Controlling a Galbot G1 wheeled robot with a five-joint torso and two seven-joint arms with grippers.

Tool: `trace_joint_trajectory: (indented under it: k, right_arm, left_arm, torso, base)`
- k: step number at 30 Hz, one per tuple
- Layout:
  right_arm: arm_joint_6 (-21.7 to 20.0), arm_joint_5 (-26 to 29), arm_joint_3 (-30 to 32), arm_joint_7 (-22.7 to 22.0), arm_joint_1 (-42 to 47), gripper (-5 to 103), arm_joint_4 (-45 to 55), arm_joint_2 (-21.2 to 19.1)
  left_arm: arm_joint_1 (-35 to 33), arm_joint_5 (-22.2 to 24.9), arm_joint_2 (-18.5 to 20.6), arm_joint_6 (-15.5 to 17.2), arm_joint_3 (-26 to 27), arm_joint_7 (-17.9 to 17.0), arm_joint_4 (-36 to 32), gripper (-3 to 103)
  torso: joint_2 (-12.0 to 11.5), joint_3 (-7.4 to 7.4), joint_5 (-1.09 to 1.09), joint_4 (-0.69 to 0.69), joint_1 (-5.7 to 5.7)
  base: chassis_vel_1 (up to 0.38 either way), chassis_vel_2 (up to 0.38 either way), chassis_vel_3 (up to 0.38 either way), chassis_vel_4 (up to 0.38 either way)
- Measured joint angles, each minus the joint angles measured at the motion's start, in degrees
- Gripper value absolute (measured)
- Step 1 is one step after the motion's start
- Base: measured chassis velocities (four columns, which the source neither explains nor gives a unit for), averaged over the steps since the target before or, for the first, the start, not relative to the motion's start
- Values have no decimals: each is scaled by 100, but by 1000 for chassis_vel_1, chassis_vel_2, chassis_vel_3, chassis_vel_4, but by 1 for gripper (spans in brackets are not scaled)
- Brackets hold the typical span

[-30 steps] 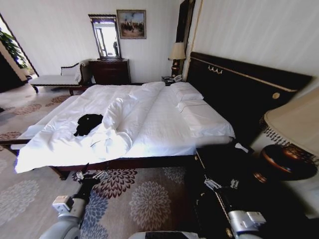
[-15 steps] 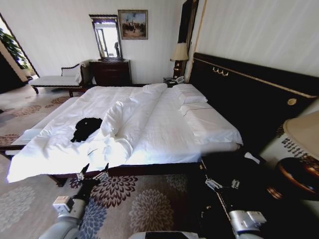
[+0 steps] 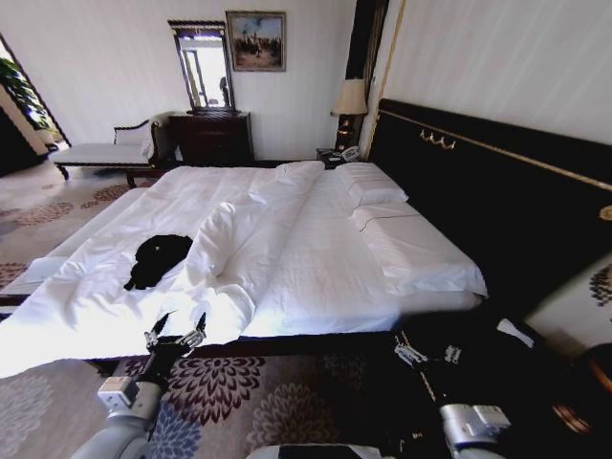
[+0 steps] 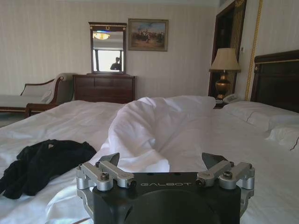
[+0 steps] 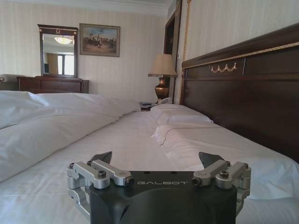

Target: Fold the clothes on the bed.

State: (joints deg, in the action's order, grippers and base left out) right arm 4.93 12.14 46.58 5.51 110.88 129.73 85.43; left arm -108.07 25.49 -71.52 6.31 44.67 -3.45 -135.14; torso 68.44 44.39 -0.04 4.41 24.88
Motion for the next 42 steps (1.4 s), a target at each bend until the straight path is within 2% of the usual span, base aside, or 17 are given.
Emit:
trace_joint_trajectory:
  k: [21,42]
  right_arm:
    - [-23,-87,23,-21,-25,100,-40,2]
    - [-62,-169,5,-31,-59,100,-71,1]
  left_arm:
    - [35,59,44,-38,4,2,-10,99]
    - [24,60,-22,-82,34,14,31,99]
  torso:
    - [0,0,0,-1,0]
    - [0,-1,1,-2,-1]
  base:
    - [-79,178,80,-174]
    - [121,280,-123,-278]
